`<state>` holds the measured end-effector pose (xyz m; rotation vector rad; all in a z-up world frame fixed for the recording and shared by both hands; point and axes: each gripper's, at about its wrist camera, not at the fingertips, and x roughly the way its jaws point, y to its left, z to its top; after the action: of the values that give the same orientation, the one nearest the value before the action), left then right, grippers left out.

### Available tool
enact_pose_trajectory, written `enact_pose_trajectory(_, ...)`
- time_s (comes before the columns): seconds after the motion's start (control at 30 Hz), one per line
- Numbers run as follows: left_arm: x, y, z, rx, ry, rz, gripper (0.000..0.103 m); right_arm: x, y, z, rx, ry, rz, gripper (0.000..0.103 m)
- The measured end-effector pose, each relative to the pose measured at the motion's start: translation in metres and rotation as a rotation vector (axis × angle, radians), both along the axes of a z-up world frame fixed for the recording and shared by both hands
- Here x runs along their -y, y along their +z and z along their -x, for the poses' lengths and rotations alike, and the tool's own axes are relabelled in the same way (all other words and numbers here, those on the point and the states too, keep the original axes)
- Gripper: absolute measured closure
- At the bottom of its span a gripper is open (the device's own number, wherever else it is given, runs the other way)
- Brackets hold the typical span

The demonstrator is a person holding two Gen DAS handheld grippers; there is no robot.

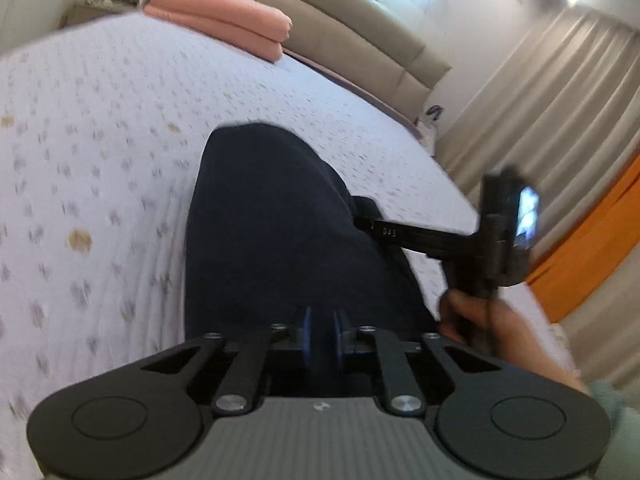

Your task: Fold large clothes

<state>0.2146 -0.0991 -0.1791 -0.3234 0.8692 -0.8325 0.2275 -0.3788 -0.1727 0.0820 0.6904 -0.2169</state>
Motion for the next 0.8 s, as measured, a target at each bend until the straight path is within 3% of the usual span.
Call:
enact_pose_trajectory(0.07,-0.013,0.0,0.01,-0.002,0.001,0.031,0.095,0.016,0.003,0.011,0.01,-0.021,-0.083,0.103)
enact_pose_trajectory(0.13,-0.019,0.003,0.021,0.027,0.016,0.015,0.095,0.011,0.02,0.023,0.019,-0.066,-0.04,0.103)
enact_pose_trajectory(0.17,-0.023,0.007,0.026,0.042,0.025,0.006,0.095,0.003,0.03,0.029,0.038,-0.088,-0.019,0.094)
enact_pose_trajectory(0.3,-0.017,0.021,0.041,0.11,0.014,-0.077,0.094,-0.033,0.06,0.073,0.114,0.024,-0.049,0.094)
enact_pose_trajectory(0.37,-0.015,0.023,0.042,0.105,0.028,-0.088,0.095,-0.051,0.05,0.083,0.053,0.061,-0.045,0.094)
enact_pose_trajectory(0.47,-0.015,0.024,0.044,0.095,0.043,-0.1,0.094,-0.056,0.022,0.094,-0.059,0.017,-0.053,0.095)
enact_pose_trajectory(0.57,-0.015,0.028,0.053,0.1,0.04,-0.143,0.094,-0.054,0.012,0.122,-0.094,-0.058,-0.083,0.094)
enact_pose_trajectory(0.7,-0.02,0.037,0.069,0.091,0.047,-0.199,0.093,-0.046,0.017,0.158,-0.173,-0.161,-0.181,0.093)
enact_pose_trajectory(0.8,-0.023,0.056,0.09,0.128,0.018,-0.245,0.093,-0.061,0.046,0.185,-0.149,-0.159,-0.171,0.088)
